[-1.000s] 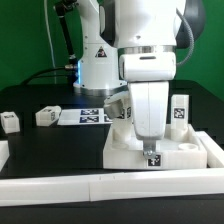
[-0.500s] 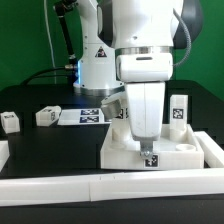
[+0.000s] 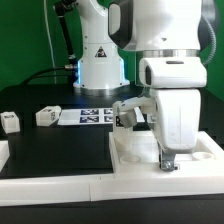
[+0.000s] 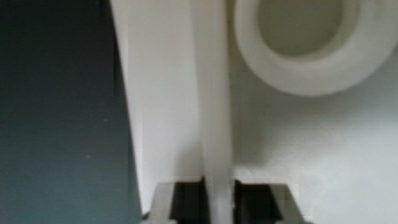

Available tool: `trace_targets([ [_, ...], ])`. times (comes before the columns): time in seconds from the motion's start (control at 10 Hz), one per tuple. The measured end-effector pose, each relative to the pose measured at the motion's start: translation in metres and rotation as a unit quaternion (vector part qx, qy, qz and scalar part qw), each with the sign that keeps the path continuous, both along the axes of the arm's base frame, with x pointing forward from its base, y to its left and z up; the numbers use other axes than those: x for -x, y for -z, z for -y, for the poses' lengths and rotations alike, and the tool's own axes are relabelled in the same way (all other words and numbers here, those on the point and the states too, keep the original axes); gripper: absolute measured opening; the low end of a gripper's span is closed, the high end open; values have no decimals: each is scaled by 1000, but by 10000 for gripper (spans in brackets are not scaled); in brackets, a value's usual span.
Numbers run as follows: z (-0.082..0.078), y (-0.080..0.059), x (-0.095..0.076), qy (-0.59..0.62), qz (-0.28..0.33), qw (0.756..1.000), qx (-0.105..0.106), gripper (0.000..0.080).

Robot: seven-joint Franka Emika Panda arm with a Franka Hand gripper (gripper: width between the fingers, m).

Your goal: Assemble square table

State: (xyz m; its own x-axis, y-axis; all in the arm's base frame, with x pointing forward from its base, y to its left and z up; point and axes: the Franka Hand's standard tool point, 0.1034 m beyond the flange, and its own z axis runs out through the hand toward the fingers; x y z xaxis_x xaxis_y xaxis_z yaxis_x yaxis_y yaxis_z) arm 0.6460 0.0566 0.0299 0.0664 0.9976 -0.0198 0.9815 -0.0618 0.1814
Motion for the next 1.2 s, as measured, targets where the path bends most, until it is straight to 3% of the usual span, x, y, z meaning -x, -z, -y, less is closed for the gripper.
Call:
trace_targets([
  [0.3, 2, 1, 5, 1, -9, 1000, 1, 73],
  [0.4, 2, 2, 10, 1, -18, 1000, 3, 250],
  [0.5, 1, 2, 14, 1, -24, 1000, 4, 250],
  [0.6, 2, 2, 14, 1, -24, 1000, 4, 453],
  [0.7, 2, 3, 14, 1, -24, 1000, 4, 576],
  [0.8, 2, 3, 14, 2, -24, 1000, 4, 576],
  [0.9, 2, 3, 14, 2, -24, 1000, 4, 634],
  [1.2, 3, 3, 14, 2, -24, 1000, 4, 648],
])
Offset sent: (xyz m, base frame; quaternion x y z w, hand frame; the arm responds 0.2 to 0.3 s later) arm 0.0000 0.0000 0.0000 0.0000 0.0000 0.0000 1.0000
